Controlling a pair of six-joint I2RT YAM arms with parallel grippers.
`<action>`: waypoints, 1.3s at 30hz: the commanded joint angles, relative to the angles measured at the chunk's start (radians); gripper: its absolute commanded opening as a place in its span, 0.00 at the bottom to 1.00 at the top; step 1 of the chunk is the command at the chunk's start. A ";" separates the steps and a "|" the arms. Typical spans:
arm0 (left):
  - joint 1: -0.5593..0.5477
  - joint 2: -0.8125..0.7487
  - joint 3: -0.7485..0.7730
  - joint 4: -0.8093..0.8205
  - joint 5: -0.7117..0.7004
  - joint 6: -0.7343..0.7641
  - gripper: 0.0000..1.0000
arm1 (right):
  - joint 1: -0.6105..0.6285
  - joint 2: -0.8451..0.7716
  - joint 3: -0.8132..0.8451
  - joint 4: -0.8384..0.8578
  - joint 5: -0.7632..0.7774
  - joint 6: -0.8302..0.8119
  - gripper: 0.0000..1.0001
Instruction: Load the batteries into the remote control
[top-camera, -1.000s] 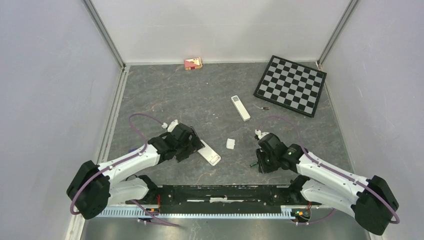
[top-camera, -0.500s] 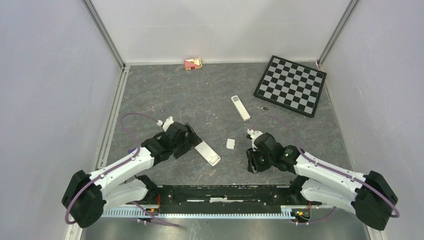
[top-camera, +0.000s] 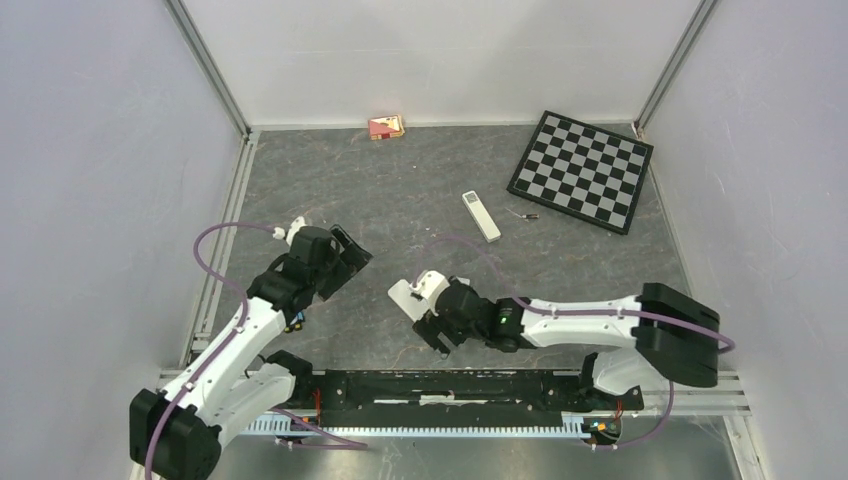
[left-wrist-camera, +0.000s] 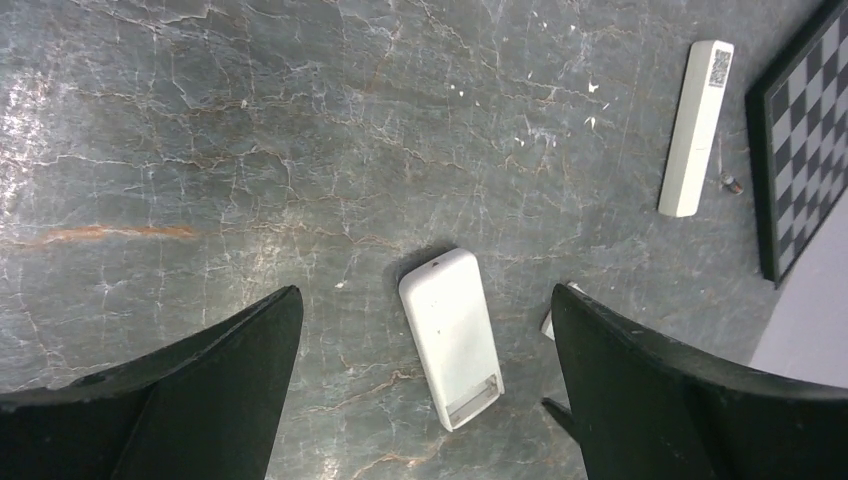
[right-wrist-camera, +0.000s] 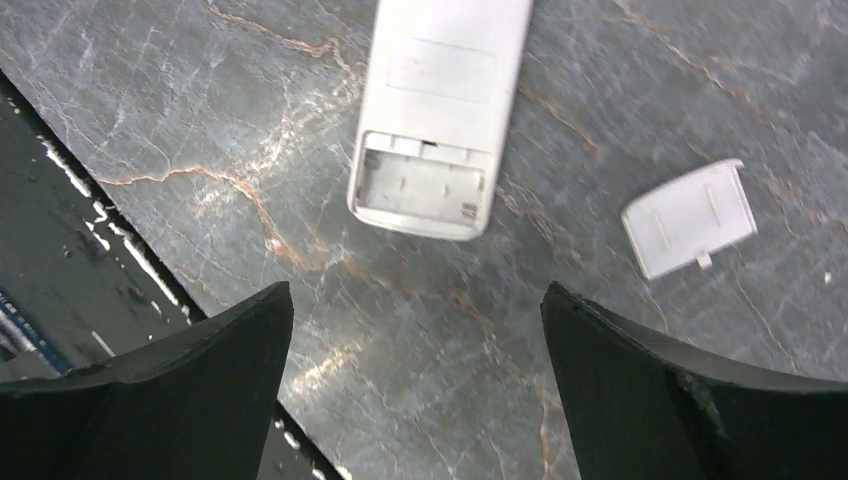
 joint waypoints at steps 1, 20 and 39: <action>0.082 -0.007 -0.005 0.009 0.127 0.056 1.00 | 0.038 0.088 0.072 0.148 0.107 -0.093 0.98; 0.139 -0.017 -0.017 0.009 0.251 0.112 1.00 | -0.077 0.273 0.104 0.189 -0.065 0.020 0.74; 0.139 0.070 -0.282 0.423 0.670 0.065 1.00 | -0.122 0.141 0.033 0.346 -0.183 -0.311 0.30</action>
